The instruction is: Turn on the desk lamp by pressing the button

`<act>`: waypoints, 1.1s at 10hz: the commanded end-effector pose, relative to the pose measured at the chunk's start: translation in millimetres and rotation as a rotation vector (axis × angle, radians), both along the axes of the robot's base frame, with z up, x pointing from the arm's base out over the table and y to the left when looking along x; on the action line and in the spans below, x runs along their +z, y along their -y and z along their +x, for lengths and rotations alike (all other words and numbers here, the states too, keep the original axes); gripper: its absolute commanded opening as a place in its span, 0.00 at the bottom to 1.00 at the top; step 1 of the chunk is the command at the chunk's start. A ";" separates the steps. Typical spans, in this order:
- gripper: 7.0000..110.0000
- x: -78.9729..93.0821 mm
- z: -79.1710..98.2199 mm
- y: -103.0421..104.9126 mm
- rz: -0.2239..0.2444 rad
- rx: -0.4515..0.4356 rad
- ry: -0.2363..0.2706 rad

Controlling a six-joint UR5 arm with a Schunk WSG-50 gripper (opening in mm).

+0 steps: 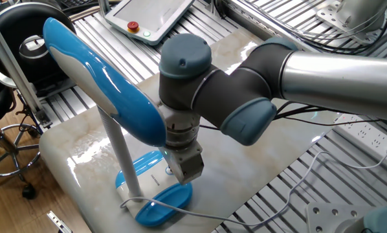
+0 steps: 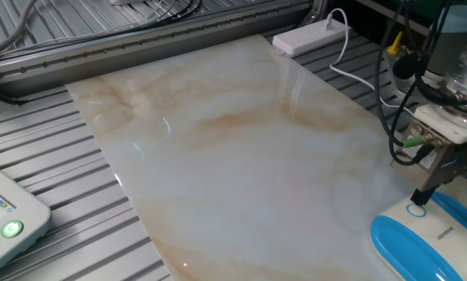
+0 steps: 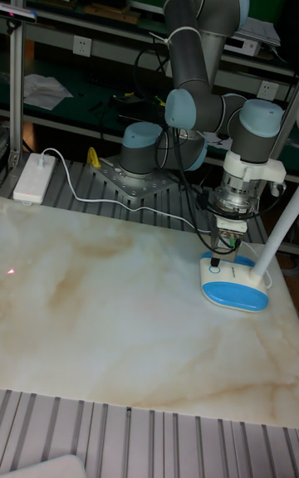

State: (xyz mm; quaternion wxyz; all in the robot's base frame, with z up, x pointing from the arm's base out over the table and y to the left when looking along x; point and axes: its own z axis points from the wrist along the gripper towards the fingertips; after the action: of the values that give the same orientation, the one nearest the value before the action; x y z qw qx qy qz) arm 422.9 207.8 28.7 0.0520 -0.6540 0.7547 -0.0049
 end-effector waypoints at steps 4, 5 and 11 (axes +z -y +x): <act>0.00 -6.7 -1.9 -1.5 0.008 -0.002 0.003; 0.00 -8.1 -2.0 -0.2 0.009 -0.001 0.005; 0.00 -13.7 -4.0 1.8 0.007 0.001 0.006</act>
State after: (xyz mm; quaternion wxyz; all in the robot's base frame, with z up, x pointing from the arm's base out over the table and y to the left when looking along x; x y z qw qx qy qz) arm 419.2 204.6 16.3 0.0541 -0.6576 0.7514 -0.0080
